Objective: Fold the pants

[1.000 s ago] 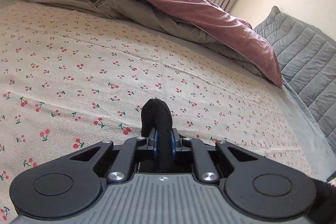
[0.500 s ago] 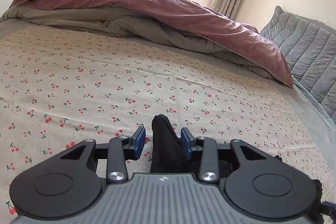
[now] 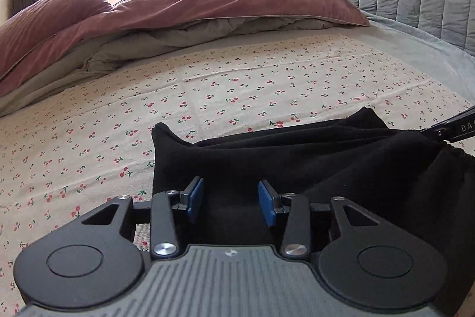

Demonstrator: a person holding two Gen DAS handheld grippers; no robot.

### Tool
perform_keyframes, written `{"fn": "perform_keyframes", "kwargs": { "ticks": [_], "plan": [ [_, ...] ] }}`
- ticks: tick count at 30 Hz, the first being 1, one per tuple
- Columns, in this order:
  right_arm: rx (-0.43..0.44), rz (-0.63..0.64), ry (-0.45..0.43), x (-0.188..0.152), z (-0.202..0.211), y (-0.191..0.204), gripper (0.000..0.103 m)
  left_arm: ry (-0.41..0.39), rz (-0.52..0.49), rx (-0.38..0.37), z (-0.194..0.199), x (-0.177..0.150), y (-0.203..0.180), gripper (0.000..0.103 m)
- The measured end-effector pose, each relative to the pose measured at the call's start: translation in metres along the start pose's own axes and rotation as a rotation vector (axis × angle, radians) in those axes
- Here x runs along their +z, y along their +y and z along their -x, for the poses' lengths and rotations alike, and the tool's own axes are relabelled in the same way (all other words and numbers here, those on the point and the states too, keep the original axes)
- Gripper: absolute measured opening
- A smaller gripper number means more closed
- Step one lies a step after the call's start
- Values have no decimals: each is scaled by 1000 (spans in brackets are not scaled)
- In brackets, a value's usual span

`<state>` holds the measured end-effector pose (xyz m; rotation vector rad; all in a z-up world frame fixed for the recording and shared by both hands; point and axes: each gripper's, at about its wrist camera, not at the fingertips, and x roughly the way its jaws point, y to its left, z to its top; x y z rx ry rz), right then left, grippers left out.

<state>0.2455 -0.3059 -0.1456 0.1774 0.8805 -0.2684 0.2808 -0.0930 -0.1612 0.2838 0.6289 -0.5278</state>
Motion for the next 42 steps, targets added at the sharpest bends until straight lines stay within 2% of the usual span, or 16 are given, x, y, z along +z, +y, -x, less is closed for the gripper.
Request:
{"fn": "perform_keyframes", "kwargs": {
  "ticks": [3,7,9,11,13,15,17,19,21,23,26,28,30,33,36,42],
  "plan": [
    [-23,26,-45,-6,9,-2,23,-2,-7,5,-1,2,1,30],
    [-15,5,-110,-3,24,-2,24,-37,125,-39,12,5,13,34],
    [10,8,-185,-2,36,2,25,-58,158,-69,17,6,18,38],
    [37,26,-280,-2,52,8,26,-55,150,-102,17,5,15,40],
    [82,61,-326,-3,63,16,28,-41,118,-94,14,2,5,42],
    [133,115,-312,-6,63,30,28,-21,96,-70,7,-3,-4,43],
    [166,192,-194,-11,48,47,28,-27,82,-56,4,-4,-7,43],
    [99,248,-88,-17,27,60,28,-28,95,-63,6,-3,-5,43],
    [65,298,-98,-19,23,65,30,-30,115,-66,9,-3,-2,43],
    [63,274,-100,-18,25,62,31,-30,119,-51,15,-4,-1,43],
    [68,303,-181,-24,38,61,32,-38,132,-53,30,-5,-4,43],
    [123,311,-243,-31,57,59,36,-48,129,-85,41,-7,-9,43],
    [183,306,-222,-34,62,55,37,-26,115,-82,48,-10,-17,43],
    [121,305,-92,-37,37,54,41,82,71,-34,39,-21,-29,43],
    [99,337,-94,-37,33,58,42,75,30,-10,39,-30,-32,43],
    [125,195,-164,-32,52,29,43,79,177,-37,54,-35,-10,43]
  ]
}}
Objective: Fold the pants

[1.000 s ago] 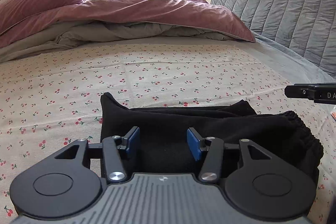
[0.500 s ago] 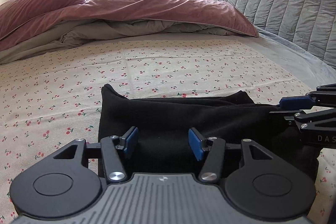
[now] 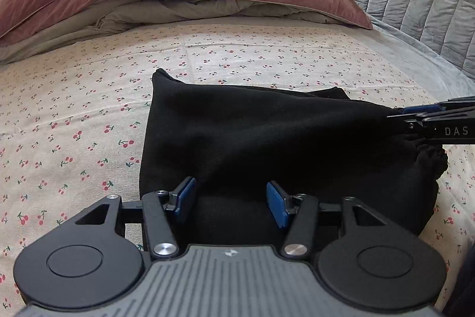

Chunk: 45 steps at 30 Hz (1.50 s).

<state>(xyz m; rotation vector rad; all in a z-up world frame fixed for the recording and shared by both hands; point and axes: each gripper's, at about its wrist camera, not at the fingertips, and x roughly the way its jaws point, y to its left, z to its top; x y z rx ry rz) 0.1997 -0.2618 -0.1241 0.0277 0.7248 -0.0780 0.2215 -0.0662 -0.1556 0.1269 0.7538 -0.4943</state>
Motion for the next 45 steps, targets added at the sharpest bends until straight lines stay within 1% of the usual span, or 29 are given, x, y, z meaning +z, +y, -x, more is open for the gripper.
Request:
{"fn": "perform_keyframes", "kwargs": {
  "ticks": [1,3,4,5,8,10,11,14,16,17,18,19,21,22,24,26,29,31,35,37,39,41,45],
  "plan": [
    [-20,-24,15,-1,-1,-7,44,-2,14,0,2,-1,1,43],
    [-47,-70,99,-5,-16,-20,49,-5,33,12,4,-3,0,43],
    [-48,-85,124,-7,-23,-23,56,-7,34,28,4,-4,-3,43],
    [-55,-99,130,-6,-25,-24,58,-10,29,42,4,-4,-6,43],
    [-49,-129,139,-6,-27,-27,58,-21,45,47,7,-4,-7,43],
    [-48,-137,134,-7,-25,-28,59,-46,99,40,16,-1,2,43],
    [-49,-132,128,-7,-24,-28,59,-61,122,54,21,1,8,43],
    [-51,-127,93,-6,-14,-28,60,-90,175,136,26,5,29,49],
    [-42,-145,89,-5,-11,-32,64,-50,210,150,19,3,45,50],
    [-41,-154,89,-5,-12,-33,66,-6,222,140,11,1,52,52],
    [-48,-159,87,-4,-12,-35,72,12,246,123,6,-2,59,60],
    [-59,-164,83,-4,-11,-36,80,7,286,109,5,-4,66,64],
    [-68,-184,71,-4,-9,-40,86,19,339,72,6,-1,75,65],
    [-56,-202,67,-5,-8,-43,87,11,351,64,7,0,78,65],
    [-15,-264,60,-5,-5,-53,88,-10,367,75,12,2,83,66],
    [32,-345,57,-6,-4,-63,91,-14,390,71,14,3,88,66],
    [106,-423,58,-8,-3,-73,91,-18,445,20,17,2,98,69],
    [137,-454,71,-10,-4,-77,93,-22,480,-12,17,2,104,73],
    [108,-491,90,-15,-6,-84,94,-2,513,-79,13,2,107,76],
    [114,-508,101,-18,-8,-88,94,7,512,-106,8,3,106,80],
    [120,-537,119,-20,-12,-91,95,19,507,-122,1,4,103,81],
    [131,-566,143,-23,-17,-92,95,37,502,-150,-7,6,100,81],
    [184,-641,209,-34,-25,-90,95,65,504,-206,-23,9,94,82]
  ]
}}
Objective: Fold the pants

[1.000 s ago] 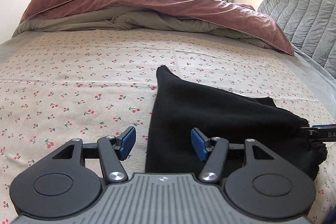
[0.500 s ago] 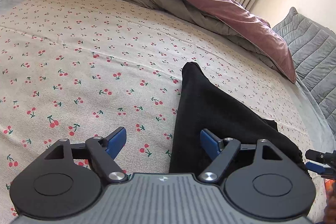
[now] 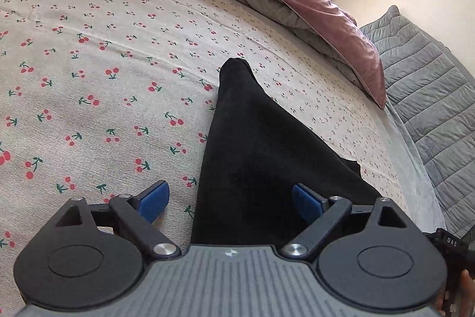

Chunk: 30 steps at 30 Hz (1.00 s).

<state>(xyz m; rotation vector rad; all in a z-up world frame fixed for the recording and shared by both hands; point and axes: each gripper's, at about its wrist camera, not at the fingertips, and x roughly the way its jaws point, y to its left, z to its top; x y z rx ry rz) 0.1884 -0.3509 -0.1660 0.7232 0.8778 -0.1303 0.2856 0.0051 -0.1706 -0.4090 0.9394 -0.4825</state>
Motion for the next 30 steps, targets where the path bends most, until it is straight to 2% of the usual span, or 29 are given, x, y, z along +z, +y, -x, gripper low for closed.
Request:
{"fn": "perform_keyframes", "kwargs": {
  "ticks": [4,7,10,13,16,17,18,19,20,21,24,27,29,30],
  "plan": [
    [43,-107,16,-22,6,-6,97,1,-48,-10,-10,0,-8,85],
    [84,-97,53,-37,2,-1,99,6,-62,-28,-15,3,-11,85],
    [43,-39,64,-39,-11,13,102,8,-62,-29,-19,5,-12,85],
    [14,-25,1,-40,-18,23,103,5,-51,-47,-22,7,-12,84],
    [29,-62,-41,-38,-22,24,102,5,-37,-29,-23,8,-13,67],
    [43,-74,-43,-37,-23,24,99,2,-33,-15,-23,8,-12,54],
    [59,-87,-39,-33,-24,20,89,-3,-22,-5,-22,8,-10,44],
    [59,-107,-41,-32,-23,16,76,-4,-10,-7,-22,9,-8,41],
    [71,-129,-37,-31,-23,11,71,-2,-4,-12,-22,9,-7,38],
    [88,-149,-32,-30,-25,7,67,-1,-4,-14,-21,9,-6,38],
    [96,-161,-36,-30,-27,4,67,0,11,-30,-23,9,-4,44],
    [123,-188,-53,-33,-30,4,77,3,18,-65,-24,8,-4,55],
    [118,-189,-59,-33,-30,5,77,5,-13,-45,-25,7,-11,55],
    [107,-174,-65,-34,-30,8,76,-1,-36,-19,-25,7,-15,43]
  ]
}}
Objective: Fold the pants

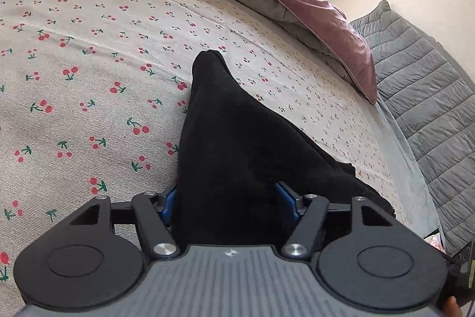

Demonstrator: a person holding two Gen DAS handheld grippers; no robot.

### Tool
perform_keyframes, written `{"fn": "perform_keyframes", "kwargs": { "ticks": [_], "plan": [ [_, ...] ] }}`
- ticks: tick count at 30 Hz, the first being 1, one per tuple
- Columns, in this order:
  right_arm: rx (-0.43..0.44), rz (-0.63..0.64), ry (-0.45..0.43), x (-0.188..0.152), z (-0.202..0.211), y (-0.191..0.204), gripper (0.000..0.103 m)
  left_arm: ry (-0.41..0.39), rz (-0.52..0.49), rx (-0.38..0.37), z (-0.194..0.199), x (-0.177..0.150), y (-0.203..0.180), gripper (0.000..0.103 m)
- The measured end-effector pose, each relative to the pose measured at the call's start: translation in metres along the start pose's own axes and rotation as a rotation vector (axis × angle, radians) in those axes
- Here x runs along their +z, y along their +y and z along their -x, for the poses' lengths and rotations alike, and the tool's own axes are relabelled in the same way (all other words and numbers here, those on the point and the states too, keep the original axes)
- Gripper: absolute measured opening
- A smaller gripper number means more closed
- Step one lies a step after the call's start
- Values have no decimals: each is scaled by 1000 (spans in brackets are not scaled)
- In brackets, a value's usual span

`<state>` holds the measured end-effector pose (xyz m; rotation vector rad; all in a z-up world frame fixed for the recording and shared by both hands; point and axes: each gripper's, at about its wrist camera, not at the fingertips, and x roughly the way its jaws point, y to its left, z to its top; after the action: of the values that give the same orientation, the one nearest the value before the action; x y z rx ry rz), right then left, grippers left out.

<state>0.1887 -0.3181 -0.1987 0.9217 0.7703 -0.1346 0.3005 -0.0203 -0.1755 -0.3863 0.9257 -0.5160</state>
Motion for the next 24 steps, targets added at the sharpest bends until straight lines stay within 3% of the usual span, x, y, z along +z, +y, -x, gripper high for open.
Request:
{"fn": "perform_keyframes", "kwargs": {
  "ticks": [1,2,3,4,6,11,15,21,24],
  "plan": [
    [-20,21,-10,-2,0,3,69,-9,-24,19,1,0,-3,35],
    [-40,43,-22,-4,1,6,63,-19,-42,11,3,-1,-5,20],
    [-38,55,-25,-5,1,7,48,-29,-47,-9,6,1,-6,14],
    [-24,58,-32,-5,3,8,40,-39,-48,-30,11,3,-7,13],
    [-19,84,-53,-5,7,15,34,-76,-63,-60,22,6,-13,12],
    [21,164,-116,1,18,40,31,-173,-63,-119,50,27,-16,11],
    [96,230,-138,27,15,74,31,-221,-37,-124,59,57,-2,12],
    [121,316,-35,61,-45,120,31,-220,0,-16,36,89,30,12],
    [114,298,15,61,-85,118,31,-187,-14,61,7,94,40,12]
  ]
}}
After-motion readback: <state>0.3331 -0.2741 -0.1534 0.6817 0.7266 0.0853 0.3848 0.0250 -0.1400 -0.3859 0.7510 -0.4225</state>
